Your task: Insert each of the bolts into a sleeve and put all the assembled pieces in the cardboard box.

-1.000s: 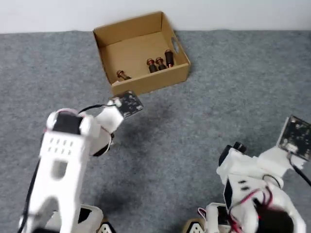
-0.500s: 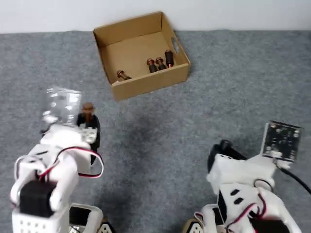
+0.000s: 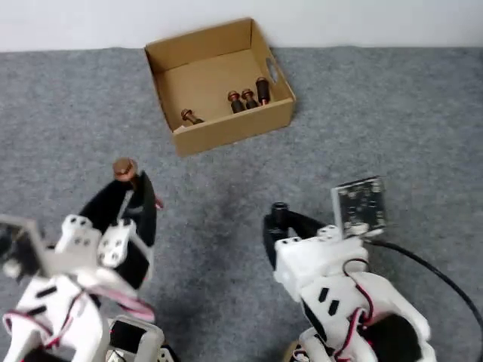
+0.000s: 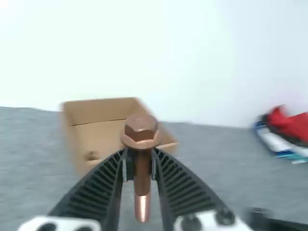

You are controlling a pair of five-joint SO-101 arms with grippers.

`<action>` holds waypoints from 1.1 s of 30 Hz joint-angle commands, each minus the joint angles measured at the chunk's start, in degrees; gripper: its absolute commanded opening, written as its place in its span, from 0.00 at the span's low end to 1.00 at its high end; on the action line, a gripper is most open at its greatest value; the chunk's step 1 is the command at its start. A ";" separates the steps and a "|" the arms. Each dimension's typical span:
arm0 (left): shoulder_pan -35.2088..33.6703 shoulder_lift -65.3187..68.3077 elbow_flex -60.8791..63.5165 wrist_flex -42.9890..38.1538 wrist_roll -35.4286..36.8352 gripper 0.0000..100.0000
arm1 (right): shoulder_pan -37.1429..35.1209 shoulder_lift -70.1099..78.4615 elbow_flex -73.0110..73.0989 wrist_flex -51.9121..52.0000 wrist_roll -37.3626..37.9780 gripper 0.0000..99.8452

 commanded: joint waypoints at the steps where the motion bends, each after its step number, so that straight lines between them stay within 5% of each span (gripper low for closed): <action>1: 5.36 -4.92 2.24 -4.48 3.87 0.01 | -3.74 -0.22 1.58 -5.93 5.63 0.01; 12: 5.89 -16.18 12.79 -12.04 4.04 0.01 | -14.11 -0.31 8.53 -14.81 20.66 0.01; 18: 5.98 -16.09 13.05 -11.96 10.46 0.01 | -18.68 0.22 9.05 -18.15 25.93 0.01; 33: 10.37 -16.18 20.35 -12.04 10.64 0.01 | -19.47 0.13 8.62 -23.60 31.12 0.01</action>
